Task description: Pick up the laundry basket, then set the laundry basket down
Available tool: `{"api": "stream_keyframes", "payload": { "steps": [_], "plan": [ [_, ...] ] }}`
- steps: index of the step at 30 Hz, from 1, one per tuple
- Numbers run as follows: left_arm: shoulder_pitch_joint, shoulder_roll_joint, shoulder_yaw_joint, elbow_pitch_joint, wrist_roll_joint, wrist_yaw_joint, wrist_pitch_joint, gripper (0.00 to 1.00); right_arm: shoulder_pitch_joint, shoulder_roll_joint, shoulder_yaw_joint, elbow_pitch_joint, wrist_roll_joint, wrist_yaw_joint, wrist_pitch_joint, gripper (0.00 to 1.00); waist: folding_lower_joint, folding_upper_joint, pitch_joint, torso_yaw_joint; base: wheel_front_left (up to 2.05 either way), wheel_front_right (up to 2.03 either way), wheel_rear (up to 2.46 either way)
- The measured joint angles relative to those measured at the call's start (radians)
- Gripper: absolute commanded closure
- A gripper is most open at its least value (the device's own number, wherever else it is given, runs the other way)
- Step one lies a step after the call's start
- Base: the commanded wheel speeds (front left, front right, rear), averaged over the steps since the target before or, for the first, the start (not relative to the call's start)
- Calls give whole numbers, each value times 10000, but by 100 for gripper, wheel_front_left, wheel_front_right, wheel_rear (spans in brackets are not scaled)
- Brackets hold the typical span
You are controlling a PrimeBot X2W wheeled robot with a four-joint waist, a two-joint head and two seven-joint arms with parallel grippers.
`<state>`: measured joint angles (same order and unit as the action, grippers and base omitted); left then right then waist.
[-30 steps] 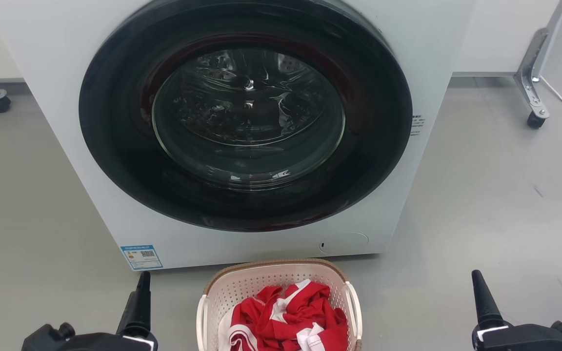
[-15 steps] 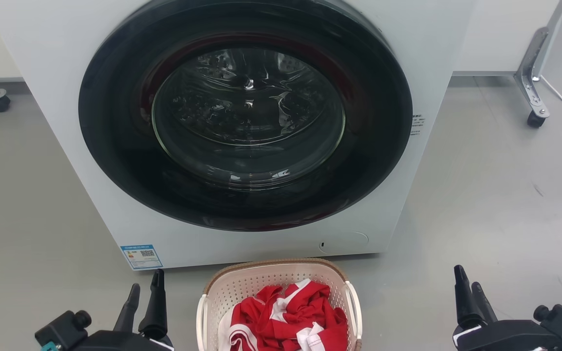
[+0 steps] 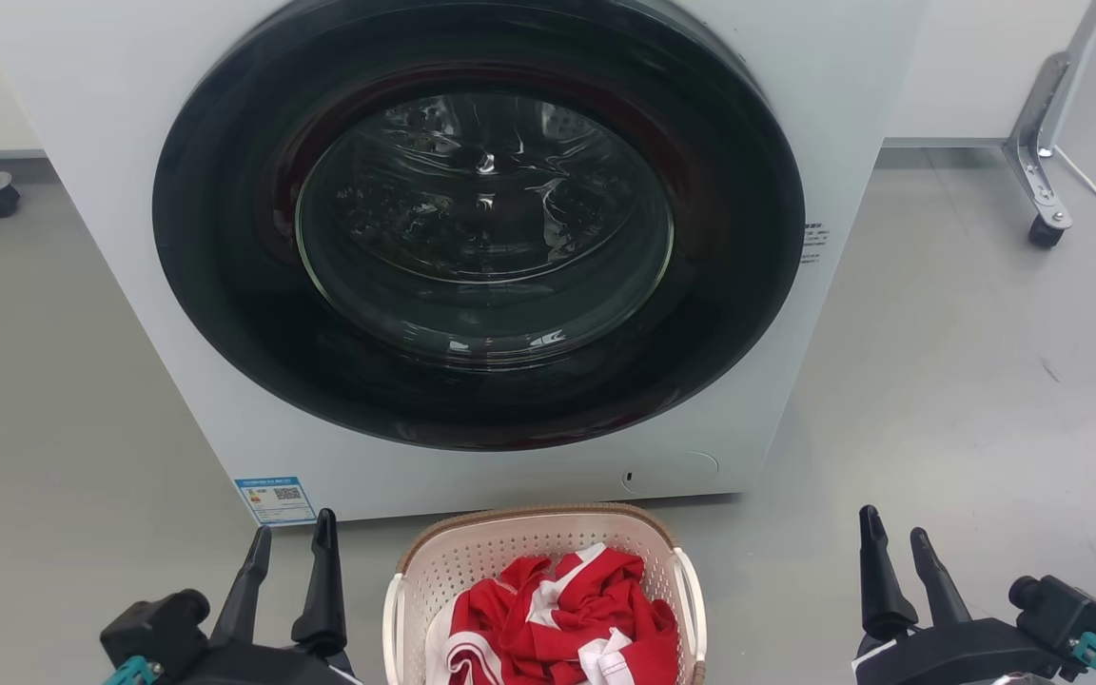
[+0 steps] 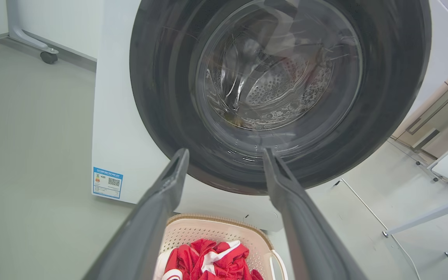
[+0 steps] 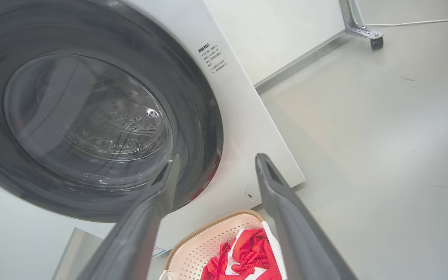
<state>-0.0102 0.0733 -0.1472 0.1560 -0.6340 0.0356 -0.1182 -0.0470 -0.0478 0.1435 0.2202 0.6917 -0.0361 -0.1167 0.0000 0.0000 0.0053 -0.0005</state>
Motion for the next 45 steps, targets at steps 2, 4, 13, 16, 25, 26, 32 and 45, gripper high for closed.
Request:
{"api": "stream_keyframes", "payload": {
  "steps": [2, 4, 13, 16, 25, 26, 32, 45],
  "plan": [
    [12, 0, -36, -56, 364, 21, -81, 0, 0, -6, 59, -79, -261, -21, -88, 0, 0, 0, 2, 2, 0, 0, 0],
    [45, 2, -104, -102, 673, 92, -132, 0, 0, -10, 138, -136, -606, -86, -144, 0, 0, 0, 6, 5, 0, 0, 0],
    [212, -2, -267, -347, 2134, 324, -487, 0, 3, -33, 408, -293, -1969, -290, -489, 0, 0, 0, 8, 0, 0, 0, 0],
    [244, -4, -316, -384, 2564, 399, -600, 0, 5, -42, 510, -364, -2410, -357, -614, 0, 0, 0, -1, -9, 0, 0, 0],
    [456, -15, -569, -644, 4117, 625, -965, 0, 94, -61, 779, -591, -3916, -602, -980, 0, 0, 0, -64, -20, 0, 0, 0],
    [480, -15, -587, -663, 4234, 644, -1007, 0, 142, -61, 811, -616, -4021, -610, -1022, 0, 0, 0, -71, -20, 0, 0, 0],
    [644, -21, -663, -746, 4947, 802, -1214, 0, 198, -65, 924, -744, -4752, -708, -1200, 0, 0, 0, -104, -18, 0, 0, 0],
    [808, -86, -715, -907, 5432, 888, -1317, 0, 225, -75, 988, -869, -5444, -779, -1327, 0, 0, 0, -130, -17, 0, 0, 0]
  ]
}}
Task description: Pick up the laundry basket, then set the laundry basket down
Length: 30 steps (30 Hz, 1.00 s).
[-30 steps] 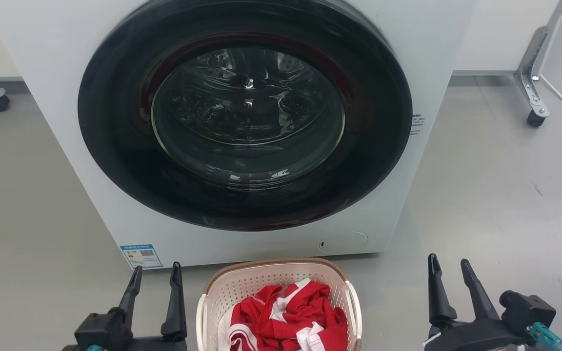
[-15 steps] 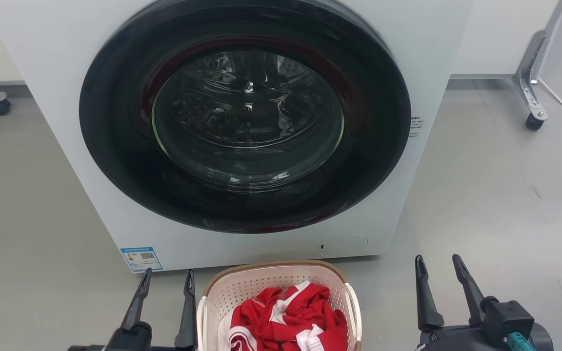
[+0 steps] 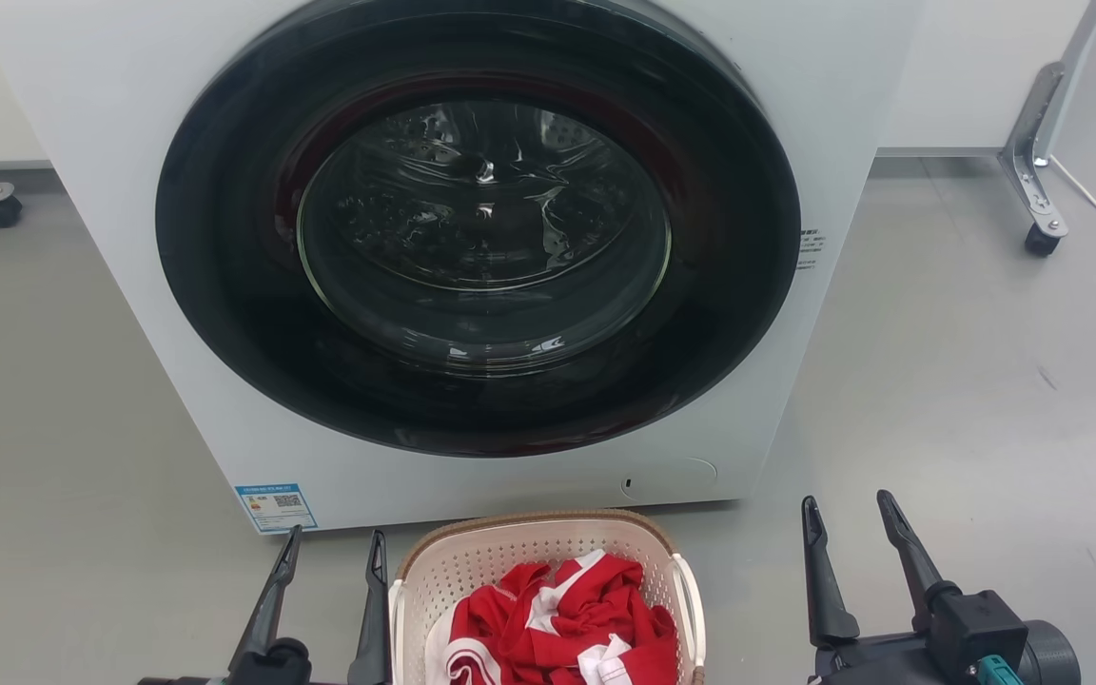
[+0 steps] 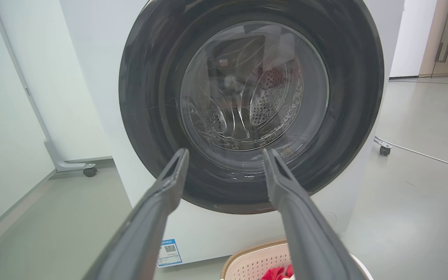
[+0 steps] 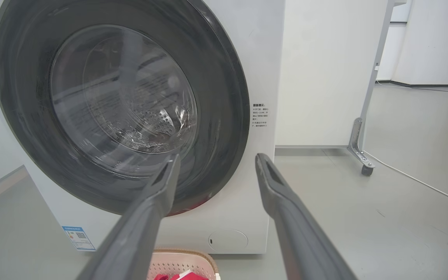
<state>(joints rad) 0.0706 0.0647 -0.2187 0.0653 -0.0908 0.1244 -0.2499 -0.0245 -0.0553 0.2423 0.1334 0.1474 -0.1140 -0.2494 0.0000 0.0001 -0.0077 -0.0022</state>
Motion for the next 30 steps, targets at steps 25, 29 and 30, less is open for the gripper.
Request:
{"api": "stream_keyframes", "payload": {
  "steps": [25, 29, 30],
  "plan": [
    [1, -40, 113, -52, -33, 0, 0, 0, 151, 10, -150, -77, -88, 88, 0, 0, 0, 0, 86, -12, 0, 0, 0],
    [1, -48, 121, -63, -33, 0, 0, 0, 151, 12, -176, -115, -88, 100, 0, 0, 0, 0, 130, -14, 0, 0, 0],
    [3, -50, 121, -79, -33, 0, 0, 0, 154, 13, -178, -142, -88, 100, -2, 0, 0, 0, 148, -14, 0, 0, 0]
  ]
}}
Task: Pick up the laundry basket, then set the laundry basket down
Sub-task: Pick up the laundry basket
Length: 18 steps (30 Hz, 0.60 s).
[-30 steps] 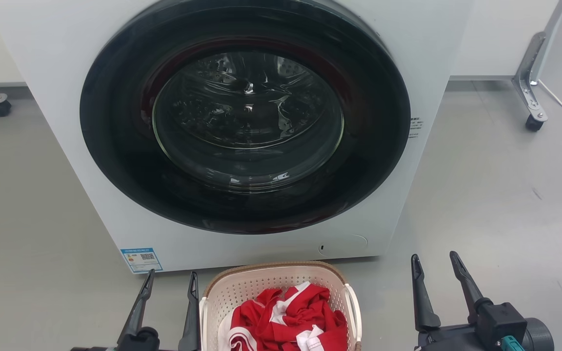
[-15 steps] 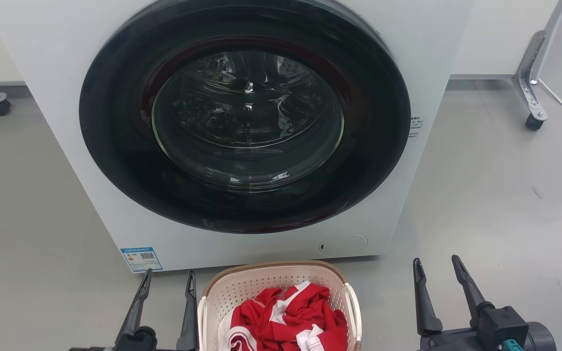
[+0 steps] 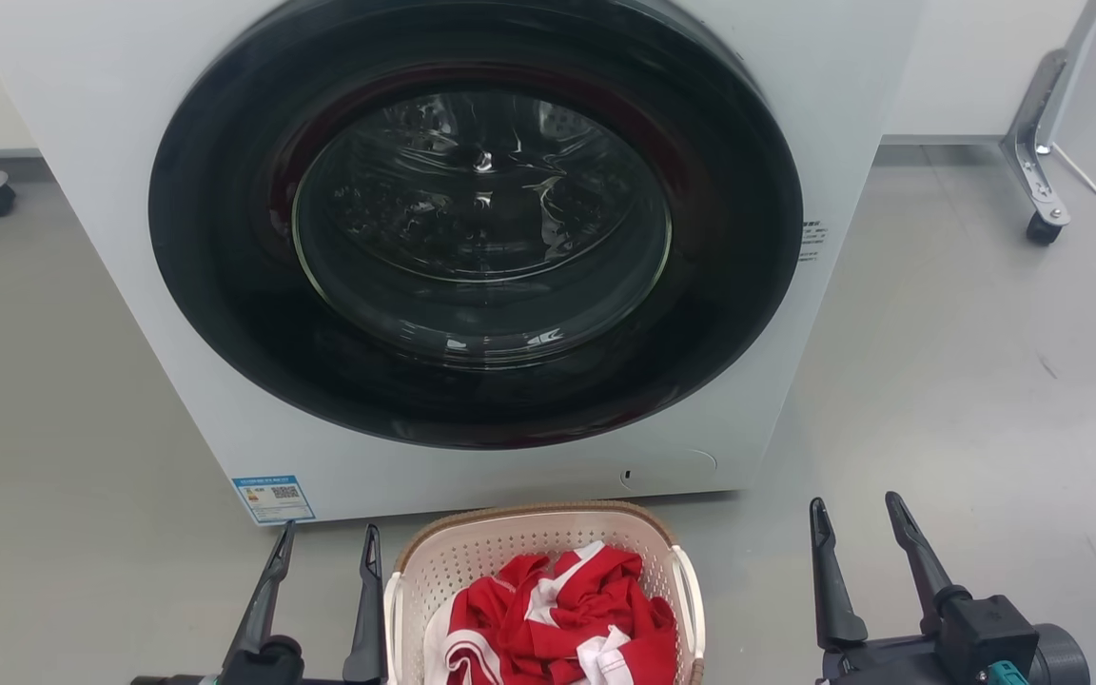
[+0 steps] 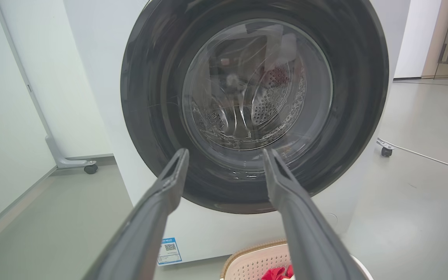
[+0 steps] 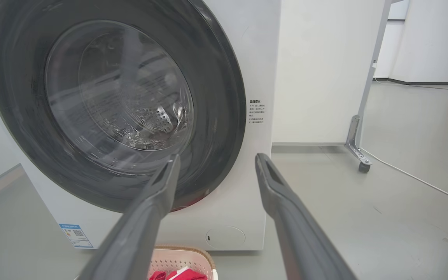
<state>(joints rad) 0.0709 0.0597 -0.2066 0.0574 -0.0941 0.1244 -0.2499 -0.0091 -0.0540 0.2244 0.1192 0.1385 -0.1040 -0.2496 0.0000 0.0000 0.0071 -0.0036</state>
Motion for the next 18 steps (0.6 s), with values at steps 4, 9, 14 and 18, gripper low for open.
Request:
{"api": "stream_keyframes", "payload": {
  "steps": [4, 9, 14, 18],
  "plan": [
    [10, -4, 13, -140, 0, 0, 0, 0, 13, 6, -4, -157, 0, 21, 0, 0, 0, 0, 171, -3, 0, 0, 0],
    [-18, -6, 23, -173, -2, 0, 0, 0, -42, 12, -6, -182, 0, 81, -2, 0, 0, 0, 538, -13, 0, 0, 0],
    [-283, -13, 42, -81, -109, 0, 0, 0, -570, 13, -38, -38, 2, 182, -35, 0, 0, 0, 1068, -32, 0, 0, 0],
    [-836, -29, 23, 198, -130, -13, 0, 0, -1044, 13, -146, 290, 2, 272, -44, 0, 1, 0, 1577, -41, 0, 0, 0]
  ]
}}
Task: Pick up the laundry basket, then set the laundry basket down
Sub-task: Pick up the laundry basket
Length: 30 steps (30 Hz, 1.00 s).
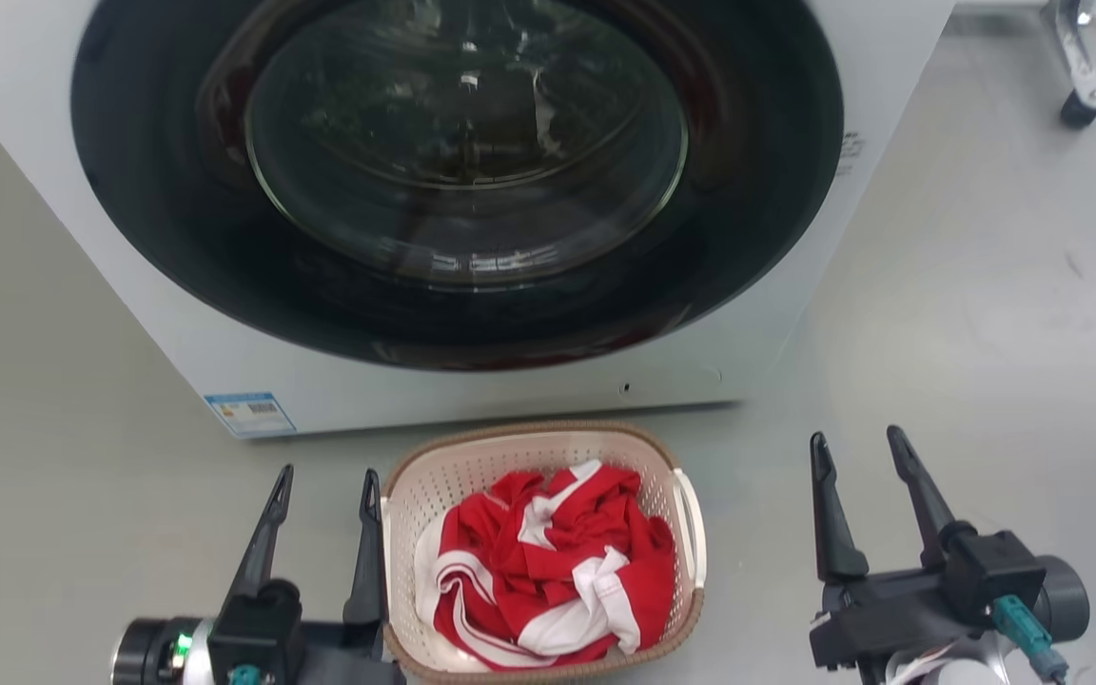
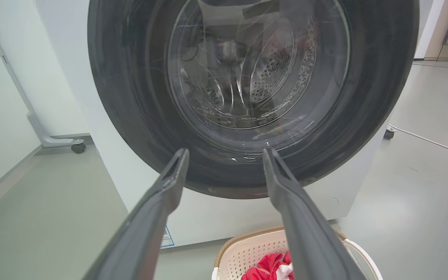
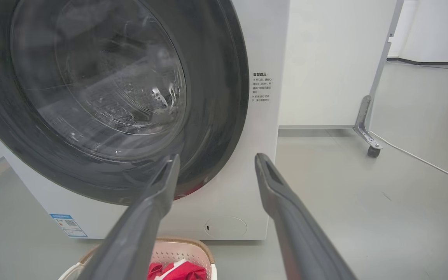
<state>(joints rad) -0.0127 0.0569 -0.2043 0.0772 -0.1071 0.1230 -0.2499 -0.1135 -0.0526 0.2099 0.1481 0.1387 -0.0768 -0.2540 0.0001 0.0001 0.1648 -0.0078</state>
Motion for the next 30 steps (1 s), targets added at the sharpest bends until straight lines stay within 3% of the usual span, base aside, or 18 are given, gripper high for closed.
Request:
{"api": "stream_keyframes", "payload": {
  "steps": [17, 30],
  "plan": [
    [-2583, -88, 21, 2104, -167, -180, -29, 0, -2197, -90, -332, 1609, 86, 332, -25, 0, 2, 1, 2588, 150, 0, 0, 0],
    [-4388, -182, 21, 3731, -614, -456, 23, 0, -3757, -100, -518, 2940, 100, 334, -25, 0, 1, 2, 4379, 346, 0, 0, 0]
  ]
}}
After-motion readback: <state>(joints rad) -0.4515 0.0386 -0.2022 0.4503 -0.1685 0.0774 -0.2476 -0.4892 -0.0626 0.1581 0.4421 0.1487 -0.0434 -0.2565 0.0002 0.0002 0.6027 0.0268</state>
